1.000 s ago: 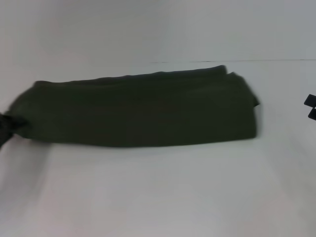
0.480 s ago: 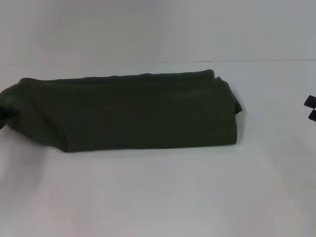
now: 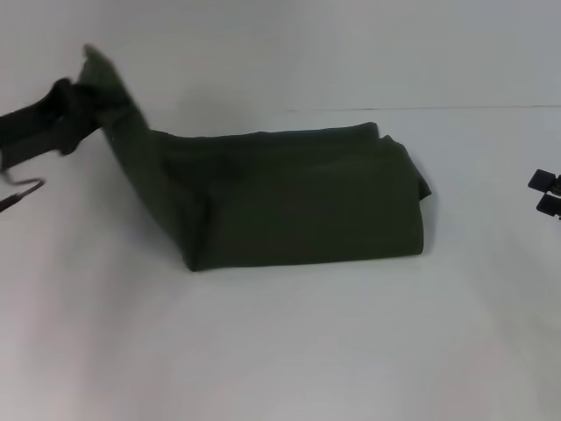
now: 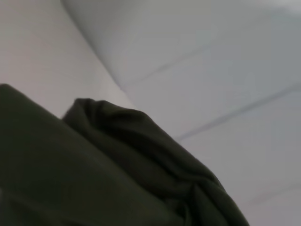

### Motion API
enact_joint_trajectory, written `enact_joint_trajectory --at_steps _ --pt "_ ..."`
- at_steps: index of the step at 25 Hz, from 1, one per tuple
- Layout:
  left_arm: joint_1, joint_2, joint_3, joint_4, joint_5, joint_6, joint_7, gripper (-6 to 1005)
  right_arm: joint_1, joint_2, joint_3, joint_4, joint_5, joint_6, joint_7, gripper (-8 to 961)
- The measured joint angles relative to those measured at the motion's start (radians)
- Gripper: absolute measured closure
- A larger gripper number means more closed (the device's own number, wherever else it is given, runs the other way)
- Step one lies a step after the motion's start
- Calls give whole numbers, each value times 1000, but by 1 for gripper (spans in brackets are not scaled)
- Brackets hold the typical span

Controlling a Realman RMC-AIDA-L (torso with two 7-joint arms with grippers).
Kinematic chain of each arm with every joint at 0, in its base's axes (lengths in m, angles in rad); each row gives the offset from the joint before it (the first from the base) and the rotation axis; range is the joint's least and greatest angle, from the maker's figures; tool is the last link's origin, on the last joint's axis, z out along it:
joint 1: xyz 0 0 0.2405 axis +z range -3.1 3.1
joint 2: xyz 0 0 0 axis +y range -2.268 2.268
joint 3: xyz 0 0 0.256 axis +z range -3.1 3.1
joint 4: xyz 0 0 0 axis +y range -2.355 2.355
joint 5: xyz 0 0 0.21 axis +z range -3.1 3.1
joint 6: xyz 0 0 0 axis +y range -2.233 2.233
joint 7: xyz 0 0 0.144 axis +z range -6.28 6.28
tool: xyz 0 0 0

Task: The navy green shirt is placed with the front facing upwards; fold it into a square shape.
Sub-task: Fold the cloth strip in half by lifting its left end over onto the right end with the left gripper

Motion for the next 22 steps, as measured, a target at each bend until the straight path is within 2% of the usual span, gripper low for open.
enact_joint_trajectory --at_steps 7,12,16,22 --pt "-114 -38 86 6 -1 -7 3 962 0 8 4 2 1 0 0 269" --pt "-177 -71 205 8 -2 -76 8 962 1 9 4 1 1 1 0 268" --pt "-208 -90 347 2 -2 -202 8 962 2 11 4 1 3 2 0 267" --pt "-260 -95 598 -66 -17 -411 23 963 4 12 4 5 5 0 1 269"
